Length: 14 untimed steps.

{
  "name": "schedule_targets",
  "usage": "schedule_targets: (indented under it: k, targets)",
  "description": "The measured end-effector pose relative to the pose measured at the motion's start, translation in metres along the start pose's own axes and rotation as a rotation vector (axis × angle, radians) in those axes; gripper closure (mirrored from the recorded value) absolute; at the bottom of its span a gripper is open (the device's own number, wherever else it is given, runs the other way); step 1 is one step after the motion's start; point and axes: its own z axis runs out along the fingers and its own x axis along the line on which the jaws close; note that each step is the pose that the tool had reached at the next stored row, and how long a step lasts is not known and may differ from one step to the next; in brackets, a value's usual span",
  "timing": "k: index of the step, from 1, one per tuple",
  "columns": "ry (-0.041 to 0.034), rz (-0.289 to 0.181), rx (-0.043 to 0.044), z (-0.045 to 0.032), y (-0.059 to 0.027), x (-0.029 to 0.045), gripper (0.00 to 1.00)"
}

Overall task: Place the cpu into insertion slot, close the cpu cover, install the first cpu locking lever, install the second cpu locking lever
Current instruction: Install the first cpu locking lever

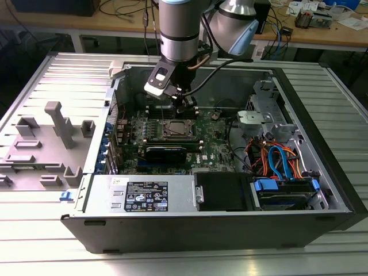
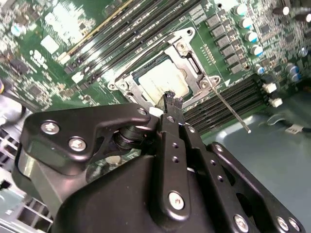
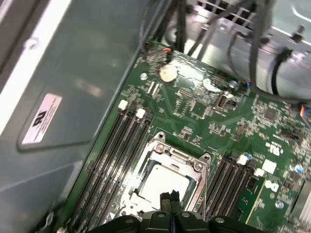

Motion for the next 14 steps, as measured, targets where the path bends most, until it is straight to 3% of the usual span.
schedule_targets:
  k: [3, 10, 14]
  targets:
    - [0.003, -0.082, -0.0003, 0.0, 0.0, 0.0, 0.89]
    - [0.0081, -0.22, -0.0008, 0.0, 0.0, 0.0, 0.89]
    - [0.0082, -0.222, -0.0008, 0.0, 0.0, 0.0, 0.89]
